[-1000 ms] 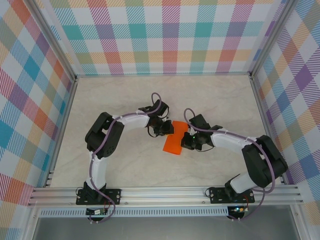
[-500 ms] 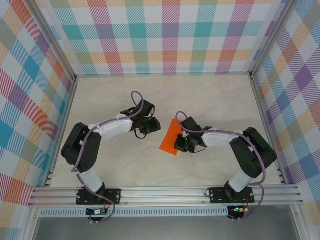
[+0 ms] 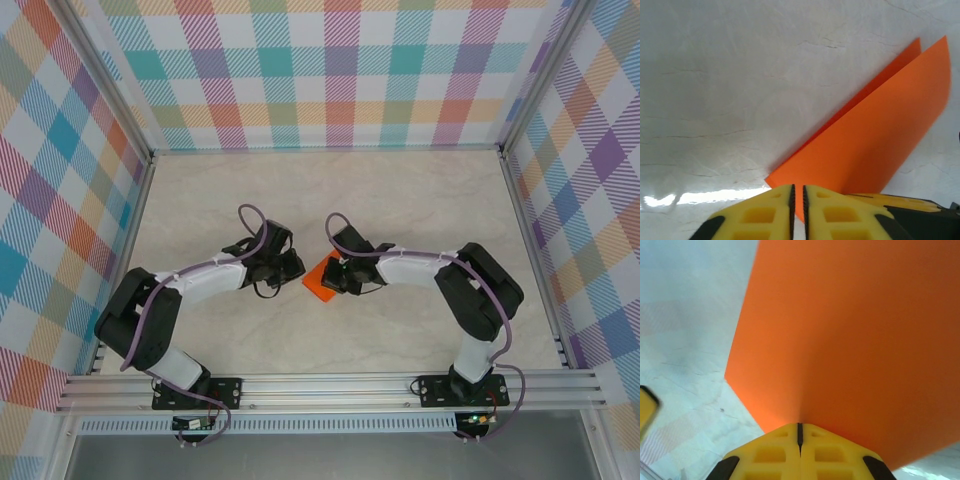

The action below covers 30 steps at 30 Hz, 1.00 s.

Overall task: Fold a paper plane with a square sheet of paper (pick it up from the middle)
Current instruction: Rotate the square sheet of paper at the center of the table, then first fold in half a square sheet of paper at the center of the table.

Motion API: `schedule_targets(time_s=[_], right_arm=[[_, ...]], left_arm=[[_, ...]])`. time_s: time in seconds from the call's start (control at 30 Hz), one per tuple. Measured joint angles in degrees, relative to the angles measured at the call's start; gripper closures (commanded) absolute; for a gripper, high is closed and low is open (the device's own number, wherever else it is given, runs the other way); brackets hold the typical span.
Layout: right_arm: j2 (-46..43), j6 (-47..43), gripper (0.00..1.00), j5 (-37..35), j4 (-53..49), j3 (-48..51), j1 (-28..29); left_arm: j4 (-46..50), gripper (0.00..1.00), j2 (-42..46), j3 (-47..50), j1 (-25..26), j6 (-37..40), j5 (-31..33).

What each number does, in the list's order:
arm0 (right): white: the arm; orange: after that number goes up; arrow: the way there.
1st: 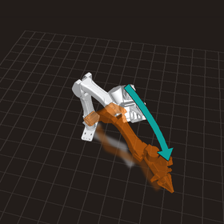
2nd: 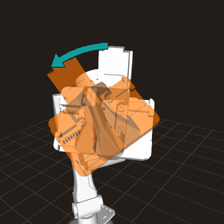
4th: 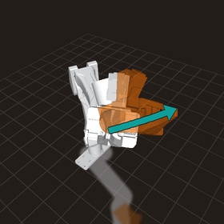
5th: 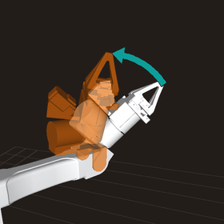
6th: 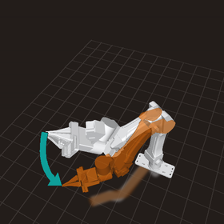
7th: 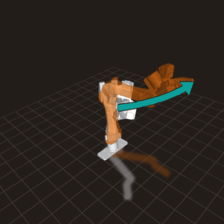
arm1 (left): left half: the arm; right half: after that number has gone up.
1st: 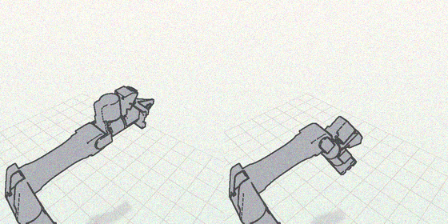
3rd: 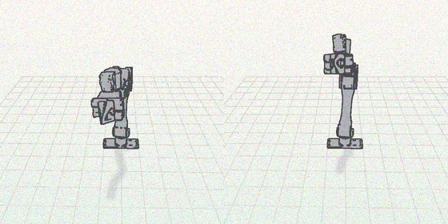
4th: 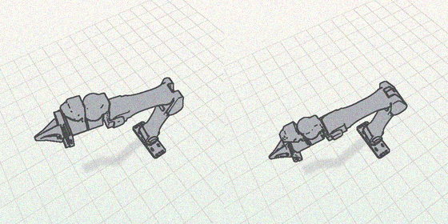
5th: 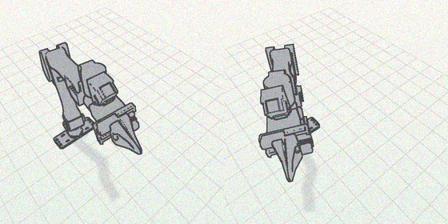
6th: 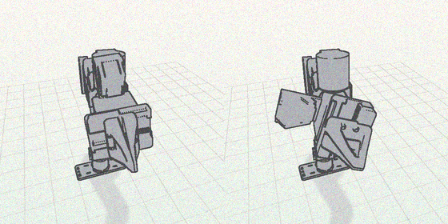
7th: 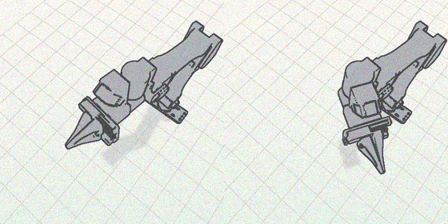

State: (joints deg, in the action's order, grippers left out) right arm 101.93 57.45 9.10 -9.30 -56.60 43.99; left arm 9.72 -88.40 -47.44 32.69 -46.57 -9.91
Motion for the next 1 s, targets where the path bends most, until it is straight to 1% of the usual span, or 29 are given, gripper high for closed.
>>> schedule_targets(time_s=[0.13,0.27,0.4,0.53,0.77,1.0], right_arm=[[-2.21,-2.69,1.00,-0.74,-0.11,0.72,-0.37],[-5.16,-5.62,1.00,-0.55,0.24,3.50,-1.77],[-6.45,-7.93,1.00,0.39,0.85,5.99,-3.76],[-6.64,-9.84,1.00,1.84,1.88,7.15,-5.46],[-6.64,-11.72,1.00,5.35,5.42,9.20,-7.41],[-6.64,-12.81,1.00,8.07,8.31,10.71,-9.46]], left_arm=[[-3.76,0.97,0.31,1.75,0.04,-1.11,-3.41],[-6.56,0.98,0.33,1.92,1.07,-1.88,-5.77],[-7.56,1.00,0.31,1.92,3.21,-2.56,-6.16],[-9.29,1.00,-0.17,1.84,5.20,-3.85,-6.60],[-10.14,1.00,-4.70,0.28,8.57,-5.35,-7.02],[-11.13,1.00,-7.52,-1.31,10.78,-6.14,-7.21]])
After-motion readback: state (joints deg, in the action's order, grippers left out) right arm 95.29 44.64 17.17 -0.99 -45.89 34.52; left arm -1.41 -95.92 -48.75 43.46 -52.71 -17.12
